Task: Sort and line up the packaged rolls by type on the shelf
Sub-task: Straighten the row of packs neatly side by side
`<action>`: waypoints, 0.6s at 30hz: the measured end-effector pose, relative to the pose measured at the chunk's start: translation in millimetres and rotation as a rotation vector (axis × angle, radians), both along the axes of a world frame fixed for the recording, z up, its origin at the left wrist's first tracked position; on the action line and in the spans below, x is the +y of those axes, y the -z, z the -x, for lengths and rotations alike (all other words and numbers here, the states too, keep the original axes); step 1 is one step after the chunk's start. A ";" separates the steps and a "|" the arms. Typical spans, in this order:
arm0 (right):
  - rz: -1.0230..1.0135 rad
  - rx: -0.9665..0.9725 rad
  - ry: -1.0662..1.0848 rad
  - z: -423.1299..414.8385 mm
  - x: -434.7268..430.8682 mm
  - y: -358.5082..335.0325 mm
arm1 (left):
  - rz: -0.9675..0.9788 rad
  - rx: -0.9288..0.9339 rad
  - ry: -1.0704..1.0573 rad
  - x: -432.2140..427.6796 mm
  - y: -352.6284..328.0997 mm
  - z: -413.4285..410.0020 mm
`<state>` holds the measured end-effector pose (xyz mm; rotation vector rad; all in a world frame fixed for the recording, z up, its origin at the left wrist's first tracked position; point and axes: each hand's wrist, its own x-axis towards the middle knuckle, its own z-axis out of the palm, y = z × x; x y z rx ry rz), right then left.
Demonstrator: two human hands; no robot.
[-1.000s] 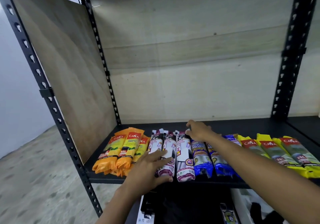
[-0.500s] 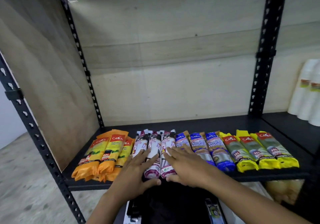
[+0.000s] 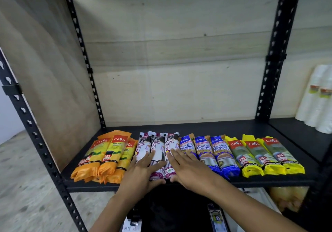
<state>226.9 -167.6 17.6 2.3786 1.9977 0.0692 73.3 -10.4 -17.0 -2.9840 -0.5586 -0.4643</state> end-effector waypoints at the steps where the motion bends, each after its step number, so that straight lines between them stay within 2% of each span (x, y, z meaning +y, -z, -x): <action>1: -0.009 0.003 0.001 -1.7 -0.5 1.2 | -0.006 -0.002 -0.010 -0.8 0.0 -1.4; 6: -0.060 -0.020 0.013 -6.2 -0.5 3.5 | 0.011 -0.062 0.004 -3.5 1.9 -3.3; 11: -0.048 -0.050 0.007 -11.6 -20.8 -17.7 | 0.052 -0.017 0.022 -15.0 -10.9 -5.1; 18: -0.057 0.107 0.179 -55.5 -86.0 -20.0 | 0.037 0.004 0.127 -32.8 -26.9 -26.6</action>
